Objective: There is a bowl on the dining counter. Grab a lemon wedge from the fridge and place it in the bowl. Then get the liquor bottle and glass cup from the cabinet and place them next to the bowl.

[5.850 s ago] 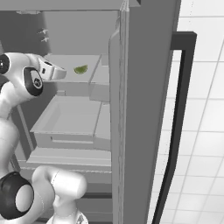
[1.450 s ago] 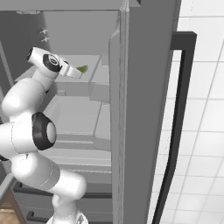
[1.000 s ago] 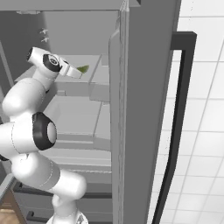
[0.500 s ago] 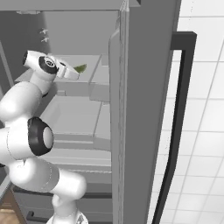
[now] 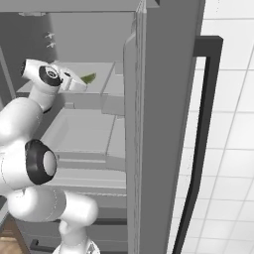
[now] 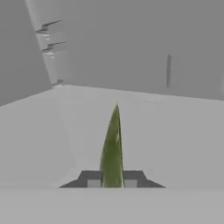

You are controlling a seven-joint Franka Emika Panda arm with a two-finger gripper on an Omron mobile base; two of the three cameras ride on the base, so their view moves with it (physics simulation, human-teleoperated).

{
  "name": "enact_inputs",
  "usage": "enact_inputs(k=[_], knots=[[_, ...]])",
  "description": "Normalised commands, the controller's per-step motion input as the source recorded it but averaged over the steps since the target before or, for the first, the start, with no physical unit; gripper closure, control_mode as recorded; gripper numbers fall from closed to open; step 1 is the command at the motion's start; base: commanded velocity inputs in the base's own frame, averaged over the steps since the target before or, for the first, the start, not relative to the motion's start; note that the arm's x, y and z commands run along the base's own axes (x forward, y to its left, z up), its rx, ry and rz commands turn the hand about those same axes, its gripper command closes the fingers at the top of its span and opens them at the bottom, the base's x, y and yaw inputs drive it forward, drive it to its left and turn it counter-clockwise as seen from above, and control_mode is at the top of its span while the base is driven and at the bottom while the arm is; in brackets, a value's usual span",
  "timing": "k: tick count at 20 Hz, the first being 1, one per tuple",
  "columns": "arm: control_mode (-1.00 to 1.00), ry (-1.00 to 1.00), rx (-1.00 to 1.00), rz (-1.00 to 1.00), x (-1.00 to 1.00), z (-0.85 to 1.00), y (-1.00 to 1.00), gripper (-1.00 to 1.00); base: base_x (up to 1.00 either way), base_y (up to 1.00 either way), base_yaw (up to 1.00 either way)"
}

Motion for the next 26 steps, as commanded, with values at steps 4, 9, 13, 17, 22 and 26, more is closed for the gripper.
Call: enact_inputs(k=[4, 9, 13, 17, 22, 26], knots=[[-1.00, -0.10, 0.00, 0.00, -0.65, 0.00, -0.06, 1.00, 0.00, 0.00, 0.00], [-1.00, -0.07, 0.01, 0.05, -0.64, 0.12, -0.25, 1.00, 0.00, 0.00, 0.00], [-1.00, -0.03, 0.00, 0.24, -0.46, 0.18, -0.30, 1.00, 0.00, 0.00, 0.00], [-1.00, -0.06, 0.00, 0.27, -0.65, 0.10, -0.05, 1.00, 0.00, 0.00, 0.00], [-1.00, -0.17, 0.00, 0.22, -0.81, 0.29, 0.00, 1.00, 0.00, 0.00, 0.00], [-1.00, -0.28, 0.00, 0.16, -0.97, 0.36, -0.02, 1.00, 0.00, 0.00, 0.00]])
